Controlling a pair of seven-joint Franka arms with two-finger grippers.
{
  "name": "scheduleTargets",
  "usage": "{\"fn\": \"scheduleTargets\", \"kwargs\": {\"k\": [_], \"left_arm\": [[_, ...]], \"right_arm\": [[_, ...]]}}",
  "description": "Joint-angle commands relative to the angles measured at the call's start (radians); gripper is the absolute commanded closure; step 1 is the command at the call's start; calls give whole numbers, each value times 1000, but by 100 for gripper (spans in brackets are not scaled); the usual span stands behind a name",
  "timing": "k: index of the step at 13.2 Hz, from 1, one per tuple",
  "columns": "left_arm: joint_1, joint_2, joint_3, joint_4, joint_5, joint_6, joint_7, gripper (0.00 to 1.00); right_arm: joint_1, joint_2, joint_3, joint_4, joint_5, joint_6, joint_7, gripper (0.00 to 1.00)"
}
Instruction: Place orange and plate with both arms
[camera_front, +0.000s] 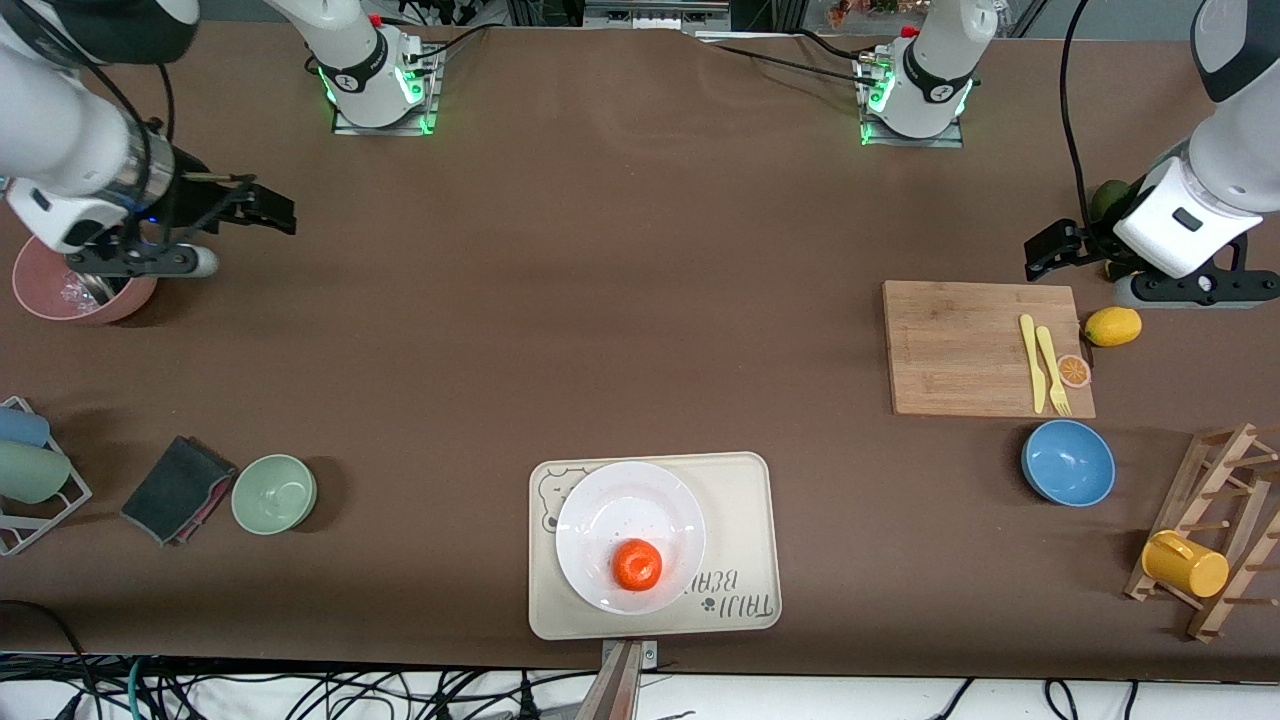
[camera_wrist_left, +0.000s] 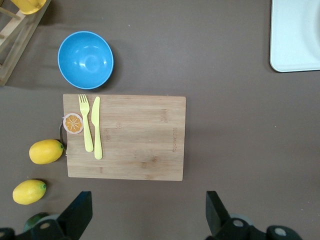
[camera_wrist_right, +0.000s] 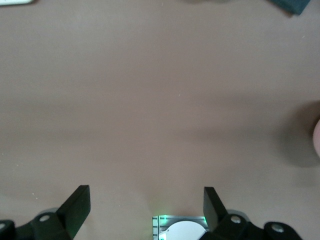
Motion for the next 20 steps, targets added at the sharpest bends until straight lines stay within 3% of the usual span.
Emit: {"fn": "scheduleTargets", "kwargs": {"k": [1,5,8,20], "left_arm": [[-5,7,3,26,16,-21,10,0],[-5,9,3,26,16,-21,12,0],[-5,9,3,26,16,-21,12,0],[-5,9,3,26,16,-21,12,0]], "right_arm": [[-62,-8,10,29,-17,-25,-74,0],[-102,-9,-1,58,-33,-16,-108,0],[-100,-11,-7,61,-97,11,-97,0],[-94,-8,-3,49,-100,47,-34,0]]}}
